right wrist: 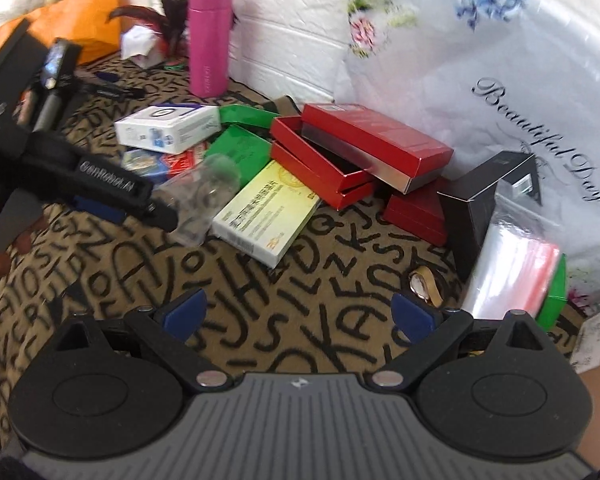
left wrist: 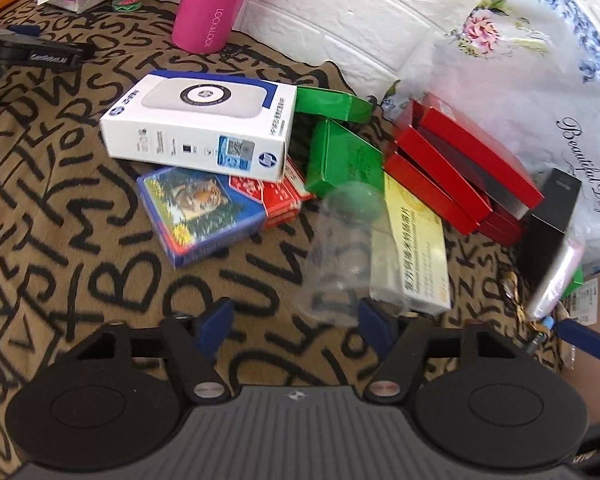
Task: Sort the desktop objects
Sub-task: 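Withdraw the left tool and move it to the clear plastic cup, then grasp the clear plastic cup with the left tool while the right tool grasps the yellow medicine box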
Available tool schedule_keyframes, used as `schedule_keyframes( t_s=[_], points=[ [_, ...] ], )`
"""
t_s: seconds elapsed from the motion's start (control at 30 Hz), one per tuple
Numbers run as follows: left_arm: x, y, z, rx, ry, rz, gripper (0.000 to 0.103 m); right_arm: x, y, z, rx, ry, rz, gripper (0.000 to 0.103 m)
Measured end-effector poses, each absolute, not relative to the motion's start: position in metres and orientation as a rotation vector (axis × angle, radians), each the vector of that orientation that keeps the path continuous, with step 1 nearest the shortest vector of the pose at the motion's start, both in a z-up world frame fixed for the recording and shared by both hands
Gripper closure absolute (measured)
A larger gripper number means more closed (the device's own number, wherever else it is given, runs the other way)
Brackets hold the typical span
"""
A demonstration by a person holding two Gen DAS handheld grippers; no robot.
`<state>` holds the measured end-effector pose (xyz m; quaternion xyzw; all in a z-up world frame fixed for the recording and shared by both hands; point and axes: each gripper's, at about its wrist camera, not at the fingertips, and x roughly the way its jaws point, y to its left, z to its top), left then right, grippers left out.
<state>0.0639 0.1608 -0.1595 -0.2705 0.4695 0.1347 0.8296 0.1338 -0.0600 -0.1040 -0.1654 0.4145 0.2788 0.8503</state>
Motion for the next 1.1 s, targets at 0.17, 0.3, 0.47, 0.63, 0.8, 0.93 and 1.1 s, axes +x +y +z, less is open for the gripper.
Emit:
schedule_keyframes(
  t_s=[0.17, 0.3, 0.47, 0.63, 0.8, 0.93, 1.1],
  points=[
    [0.075, 0.168, -0.167, -0.584, 0.996, 0.262, 0.061, 0.158, -0.039, -0.119, -0.315, 0.905, 0.576, 0.008],
    [0.081, 0.175, -0.168, -0.615, 0.987, 0.239, 0.088, 0.170, -0.024, -0.128, -0.296, 0.909, 0.564, 0.009],
    [0.076, 0.187, -0.161, -0.644, 0.931, 0.283, 0.088, 0.179, -0.008, -0.132, -0.267, 0.921, 0.569, 0.015],
    [0.070, 0.197, -0.161, -0.658, 0.915, 0.297, 0.087, 0.188, 0.012, -0.144, -0.252, 0.951, 0.569, 0.015],
    [0.068, 0.199, -0.163, -0.661, 0.913, 0.289, 0.087, 0.199, 0.025, -0.160, -0.255, 0.993, 0.533, 0.027],
    [0.071, 0.199, -0.166, -0.669, 0.923, 0.276, 0.087, 0.197, 0.018, -0.163, -0.252, 1.005, 0.538, 0.031],
    [0.073, 0.188, -0.166, -0.667, 0.945, 0.257, 0.088, 0.183, -0.003, -0.162, -0.267, 1.022, 0.560, 0.035]
  ],
)
